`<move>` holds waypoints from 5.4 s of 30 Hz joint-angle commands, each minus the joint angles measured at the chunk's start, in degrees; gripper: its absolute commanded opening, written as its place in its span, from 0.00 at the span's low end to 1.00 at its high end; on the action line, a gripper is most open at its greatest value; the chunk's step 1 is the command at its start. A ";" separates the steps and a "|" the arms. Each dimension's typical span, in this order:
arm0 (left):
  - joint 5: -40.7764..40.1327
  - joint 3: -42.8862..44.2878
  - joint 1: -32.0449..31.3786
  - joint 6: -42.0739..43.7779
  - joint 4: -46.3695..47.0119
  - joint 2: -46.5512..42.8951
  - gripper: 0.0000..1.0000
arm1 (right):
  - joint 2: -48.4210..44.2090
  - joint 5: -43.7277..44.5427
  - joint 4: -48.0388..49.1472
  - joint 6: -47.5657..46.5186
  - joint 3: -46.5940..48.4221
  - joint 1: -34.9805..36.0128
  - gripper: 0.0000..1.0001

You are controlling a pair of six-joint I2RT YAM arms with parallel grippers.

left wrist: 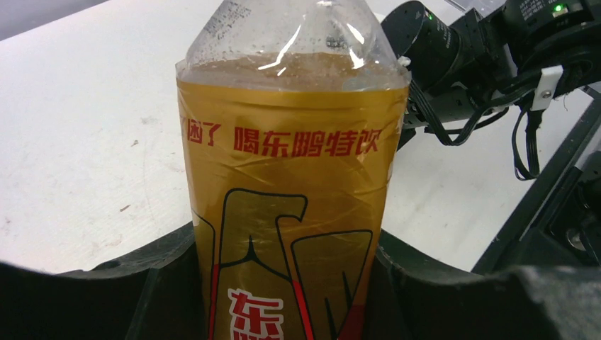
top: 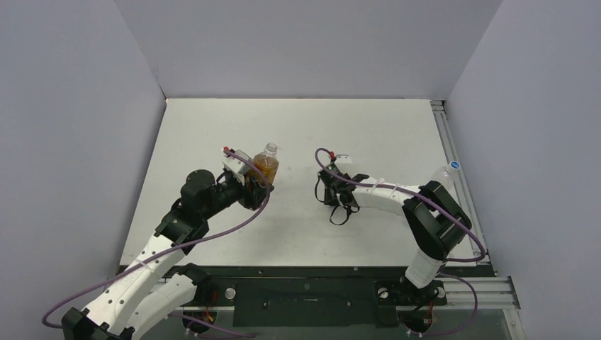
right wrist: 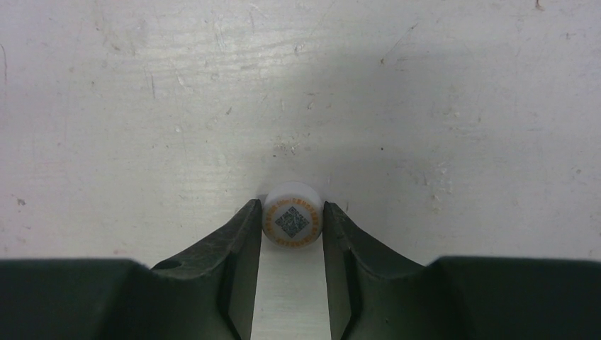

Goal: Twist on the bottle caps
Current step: Screw the bottle cap onto the plastic bottle.

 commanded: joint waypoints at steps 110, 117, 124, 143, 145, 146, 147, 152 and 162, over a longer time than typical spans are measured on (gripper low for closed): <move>-4.72 2.60 -21.03 12.69 21.93 6.83 0.00 | -19.51 -28.21 -42.79 -3.21 40.59 11.03 0.00; -8.09 0.25 -21.42 11.96 26.55 7.70 0.00 | -18.38 -24.68 -44.07 -2.46 42.31 10.97 0.00; -11.52 -2.17 -21.50 11.87 29.80 7.37 0.00 | -16.75 -23.65 -44.94 -2.16 43.96 10.67 0.00; -11.57 -2.61 -21.49 11.16 33.33 11.98 0.00 | -12.78 -15.25 -50.63 -2.75 51.06 12.49 0.09; -11.60 -2.77 -21.51 11.02 34.11 12.48 0.00 | -12.40 -14.65 -51.56 -3.04 52.30 12.98 0.10; -11.66 -2.83 -21.49 10.85 34.51 12.59 0.00 | -12.33 -14.59 -51.60 -3.05 52.32 13.06 0.10; -11.70 -2.87 -21.50 10.83 35.14 12.81 0.00 | -12.21 -14.58 -51.65 -3.01 52.33 13.17 0.10; -10.66 -2.70 -21.44 10.64 35.05 13.42 0.00 | -12.14 -12.14 -52.59 -2.88 53.15 13.28 0.14; -8.68 -2.08 -21.43 10.45 32.83 14.29 0.00 | -12.06 -9.28 -56.10 -3.34 60.58 13.31 0.43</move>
